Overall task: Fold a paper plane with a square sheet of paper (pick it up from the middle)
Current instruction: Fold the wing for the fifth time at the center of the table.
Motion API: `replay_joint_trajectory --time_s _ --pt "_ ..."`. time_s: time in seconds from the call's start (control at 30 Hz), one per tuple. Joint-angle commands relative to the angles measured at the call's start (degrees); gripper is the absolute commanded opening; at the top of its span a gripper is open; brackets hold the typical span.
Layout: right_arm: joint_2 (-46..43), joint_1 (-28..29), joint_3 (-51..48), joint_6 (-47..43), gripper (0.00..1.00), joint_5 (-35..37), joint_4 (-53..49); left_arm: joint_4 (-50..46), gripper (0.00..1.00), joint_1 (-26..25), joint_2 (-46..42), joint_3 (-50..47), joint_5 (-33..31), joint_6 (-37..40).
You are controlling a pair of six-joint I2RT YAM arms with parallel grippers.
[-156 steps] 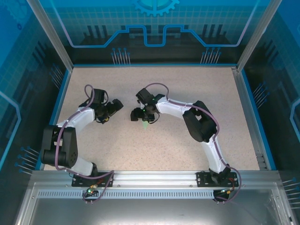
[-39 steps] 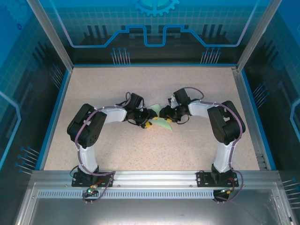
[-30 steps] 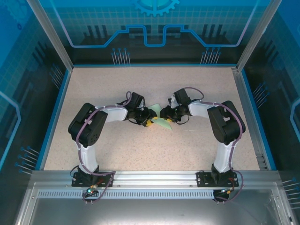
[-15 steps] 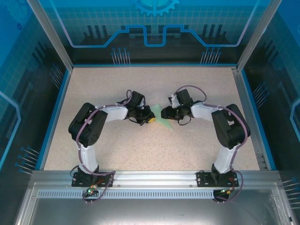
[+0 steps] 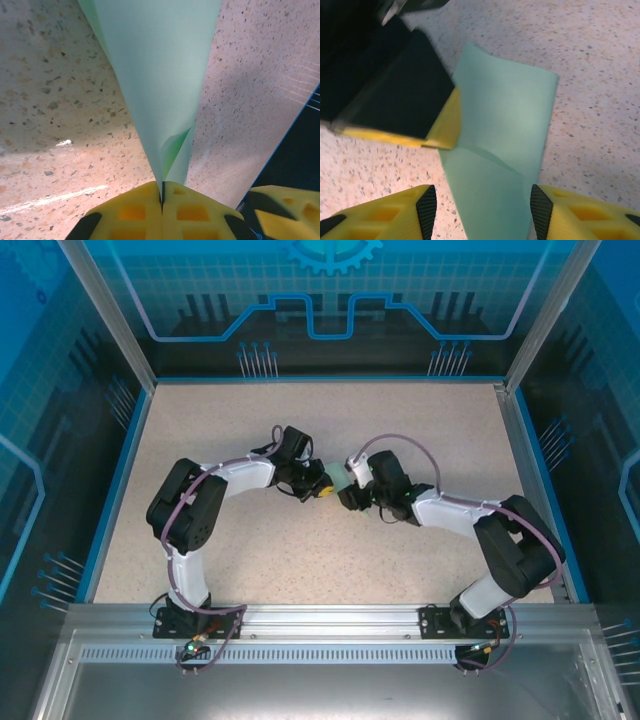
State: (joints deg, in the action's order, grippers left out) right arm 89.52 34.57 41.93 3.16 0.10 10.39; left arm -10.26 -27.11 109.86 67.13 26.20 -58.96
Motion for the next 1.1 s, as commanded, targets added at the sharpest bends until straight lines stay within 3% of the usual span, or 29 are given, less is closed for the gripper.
replay_joint_trajectory --time_s 0.0,0.3,1.07 --pt "1.17 1.90 -3.66 -7.64 0.54 5.13 10.30 -3.28 0.04 -0.44 -0.97 1.75 0.15 1.45" --pt "6.81 6.69 -5.07 -14.55 0.51 8.01 17.35 -5.42 0.04 -0.48 -1.14 3.28 0.24 2.40" --pt "12.43 6.69 -3.55 -19.35 0.22 7.36 24.24 -8.74 0.02 1.35 -3.14 3.13 0.49 5.83"
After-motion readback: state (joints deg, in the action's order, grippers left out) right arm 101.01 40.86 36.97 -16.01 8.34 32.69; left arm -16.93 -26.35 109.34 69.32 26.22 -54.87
